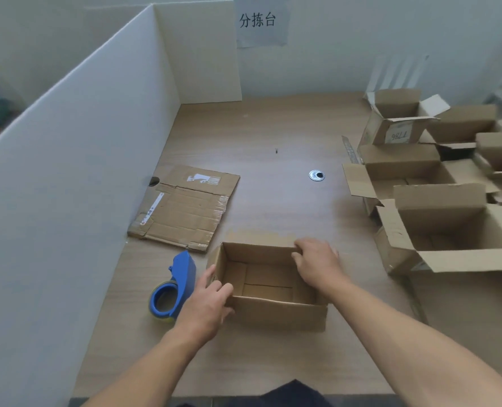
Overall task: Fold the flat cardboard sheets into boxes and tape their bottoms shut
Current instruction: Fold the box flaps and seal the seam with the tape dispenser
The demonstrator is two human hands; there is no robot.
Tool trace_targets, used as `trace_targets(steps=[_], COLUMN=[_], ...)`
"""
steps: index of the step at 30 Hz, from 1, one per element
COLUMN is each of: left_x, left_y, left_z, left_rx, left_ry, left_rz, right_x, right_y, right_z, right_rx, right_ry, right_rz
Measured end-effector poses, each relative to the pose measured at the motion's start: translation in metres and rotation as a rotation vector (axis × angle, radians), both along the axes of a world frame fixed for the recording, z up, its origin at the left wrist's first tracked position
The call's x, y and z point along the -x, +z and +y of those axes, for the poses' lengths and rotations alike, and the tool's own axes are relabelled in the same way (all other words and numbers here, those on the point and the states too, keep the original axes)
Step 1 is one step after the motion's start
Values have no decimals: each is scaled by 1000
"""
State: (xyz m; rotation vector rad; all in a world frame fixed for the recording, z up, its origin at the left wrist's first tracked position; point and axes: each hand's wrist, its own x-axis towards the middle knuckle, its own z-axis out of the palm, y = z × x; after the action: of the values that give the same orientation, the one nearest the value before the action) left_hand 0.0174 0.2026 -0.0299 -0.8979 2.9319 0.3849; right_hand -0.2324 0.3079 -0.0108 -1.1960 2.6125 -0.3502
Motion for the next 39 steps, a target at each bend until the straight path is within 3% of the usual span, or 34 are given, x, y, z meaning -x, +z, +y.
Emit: trace_targets(steps=[3, 6, 11, 15, 21, 24, 29, 32, 39], left_x=[-3, -7, -32, -33, -16, -7, 12, 20, 29], left_y=[4, 4, 0, 7, 27, 33, 34, 29, 16], left_z=[-1, 9, 26, 45, 69, 66, 51, 47, 72], left_rx=[-40, -37, -93, -72, -209, -157, -179, -347, -429], left_ry=[-56, -123, -261, -290, -109, -69, 80, 165, 20], left_rz=[-3, 12, 180, 256, 262, 302, 169, 158, 81], right_x=[-42, -83, -115, -125, -126, -121, -103, -98, -86], right_y=[27, 27, -1, -5, 0, 5, 17, 17, 11], right_z=[24, 57, 102, 130, 152, 154, 162, 164, 169], right_rx=[5, -215, -331, -265, -344, -278, -109, -192, -381], right_ry=[230, 345, 211, 120, 90, 24, -41, 138, 80], right_rz=[-120, -142, -23, 126, -28, -24, 21, 2, 35])
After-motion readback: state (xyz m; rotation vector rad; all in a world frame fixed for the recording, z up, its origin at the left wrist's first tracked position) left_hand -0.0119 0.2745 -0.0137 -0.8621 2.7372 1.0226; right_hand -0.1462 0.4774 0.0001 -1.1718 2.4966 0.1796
